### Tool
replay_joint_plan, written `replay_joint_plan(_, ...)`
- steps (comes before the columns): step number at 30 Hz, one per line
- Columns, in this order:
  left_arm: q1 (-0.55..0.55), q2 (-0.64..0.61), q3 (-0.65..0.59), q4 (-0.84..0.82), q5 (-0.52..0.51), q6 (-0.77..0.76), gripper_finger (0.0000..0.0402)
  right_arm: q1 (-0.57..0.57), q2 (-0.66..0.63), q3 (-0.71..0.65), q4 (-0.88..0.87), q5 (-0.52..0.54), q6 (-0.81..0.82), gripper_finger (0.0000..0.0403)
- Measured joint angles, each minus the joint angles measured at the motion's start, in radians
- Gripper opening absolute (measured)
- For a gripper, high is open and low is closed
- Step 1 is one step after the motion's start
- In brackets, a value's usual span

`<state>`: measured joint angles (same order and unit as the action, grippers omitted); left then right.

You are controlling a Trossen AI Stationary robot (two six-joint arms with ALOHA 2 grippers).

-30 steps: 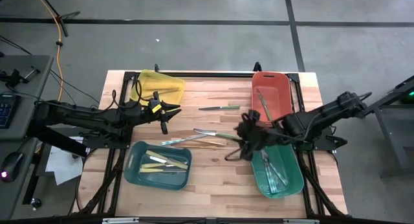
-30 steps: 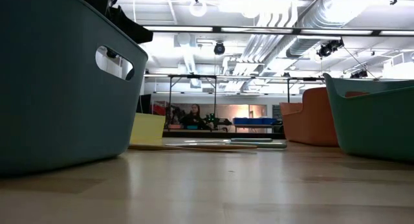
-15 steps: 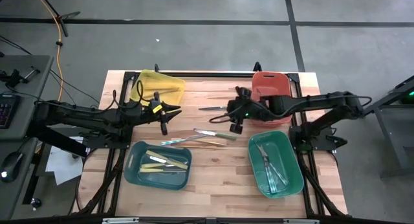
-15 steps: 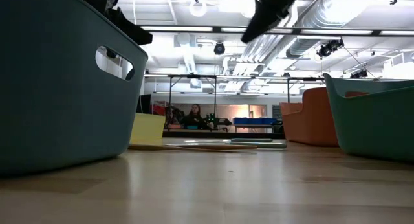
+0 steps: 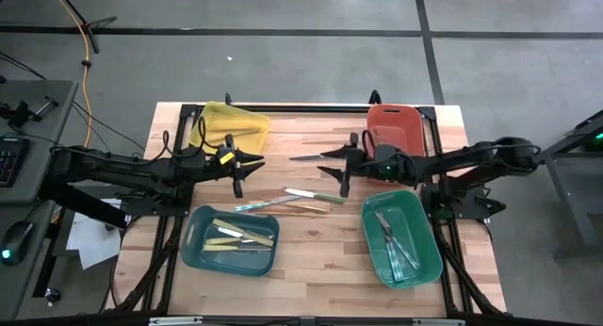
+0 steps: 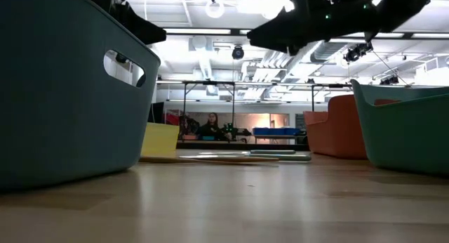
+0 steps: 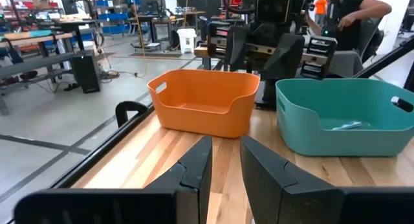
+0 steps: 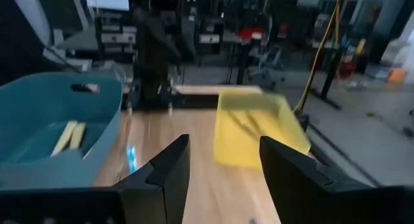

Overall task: Sort silverware by color (type)
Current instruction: Put the green knife into the orange bin

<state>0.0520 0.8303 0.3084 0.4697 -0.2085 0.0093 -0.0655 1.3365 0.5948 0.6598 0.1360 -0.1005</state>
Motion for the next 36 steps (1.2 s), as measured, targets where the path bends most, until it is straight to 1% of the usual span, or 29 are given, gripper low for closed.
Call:
replay_joint_plan(2, 0.0, 0.0, 0.0, 0.0, 0.0, 0.012, 0.0072, -0.003, 0.018, -0.001, 0.036, -0.001, -0.013, 0.0169)
replay_joint_plan(7, 0.0, 0.0, 0.0, 0.0, -0.002, 0.029, 0.0072, -0.002, 0.047, 0.004, 0.024, -0.002, -0.013, 0.0169)
replay_joint_plan(23, 0.0, 0.0, 0.0, -0.001, -0.003, 0.047, 0.0072, -0.002, 0.047, 0.004, 0.025, -0.002, -0.012, 0.0169)
replay_joint_plan(28, 0.0, 0.0, 0.0, -0.001, -0.003, 0.047, 0.0072, -0.002, 0.047, 0.005, 0.024, 0.022, 0.073, 0.0169)
replay_joint_plan(29, 0.0, 0.0, 0.0, -0.001, -0.003, 0.047, 0.0072, -0.001, 0.047, 0.008, 0.006, 0.022, 0.094, 0.0169)
replay_joint_plan(31, 0.0, 0.0, 0.0, 0.0, -0.003, 0.047, 0.0072, 0.006, 0.047, 0.037, -0.091, 0.021, 0.127, 0.0169)
replay_joint_plan(33, 0.0, 0.0, 0.0, 0.005, -0.003, 0.047, 0.0072, 0.025, 0.048, 0.097, -0.258, 0.02, 0.133, 0.0169)
replay_joint_plan(36, 0.0, 0.0, 0.0, 0.005, -0.003, 0.047, 0.0072, 0.056, 0.088, 0.211, -0.547, 0.016, 0.172, 0.0169)
